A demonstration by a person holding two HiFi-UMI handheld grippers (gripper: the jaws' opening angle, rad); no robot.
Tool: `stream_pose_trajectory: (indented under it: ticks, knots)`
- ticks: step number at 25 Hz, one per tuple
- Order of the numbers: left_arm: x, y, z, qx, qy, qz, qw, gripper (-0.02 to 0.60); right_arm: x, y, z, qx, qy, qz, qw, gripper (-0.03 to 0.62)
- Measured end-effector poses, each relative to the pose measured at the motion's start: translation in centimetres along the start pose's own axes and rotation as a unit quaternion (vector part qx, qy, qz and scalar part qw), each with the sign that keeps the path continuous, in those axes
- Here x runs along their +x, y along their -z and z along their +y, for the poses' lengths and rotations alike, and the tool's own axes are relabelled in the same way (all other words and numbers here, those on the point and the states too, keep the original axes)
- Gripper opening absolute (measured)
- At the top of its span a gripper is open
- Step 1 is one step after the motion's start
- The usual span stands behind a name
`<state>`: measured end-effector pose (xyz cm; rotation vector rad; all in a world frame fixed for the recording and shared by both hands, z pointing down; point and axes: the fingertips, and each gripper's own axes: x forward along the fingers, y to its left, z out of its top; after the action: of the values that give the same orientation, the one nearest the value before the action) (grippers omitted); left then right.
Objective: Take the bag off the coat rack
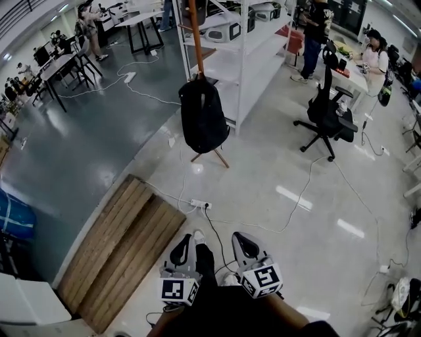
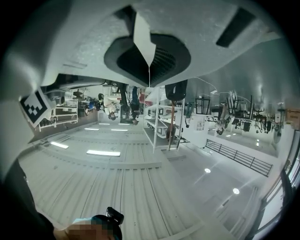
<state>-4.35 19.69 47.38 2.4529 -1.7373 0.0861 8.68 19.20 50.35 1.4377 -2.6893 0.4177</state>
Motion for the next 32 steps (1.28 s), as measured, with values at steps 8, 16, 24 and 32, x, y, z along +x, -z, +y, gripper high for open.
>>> stream_pose_trajectory:
  ticks: [8,16,24,32]
  knots:
    - [7.6,-0.4,6.5,-0.014,0.008,0.003,0.9999,0.018,9.3,-1.1,-2.2,-0.001,0.016,0.011,1.000,0.013]
    - [16.4,-1.7,15.4,-0.023,0.027,0.017,0.9992,0.018,21.3,-3.8,-3.7,0.004,0.034,0.019,0.999,0.013]
    - [24.3,-3.8,23.2,-0.016,0.061,0.016,0.9978,0.018,30.9,-6.7,-4.2,-0.005,0.056,0.024,0.998,0.014]
    - [27.1,-4.0,27.1,-0.030,0.074,0.022,0.9966,0.018,36.0,-8.9,-3.9,-0.011,0.072,0.012,0.997,0.013]
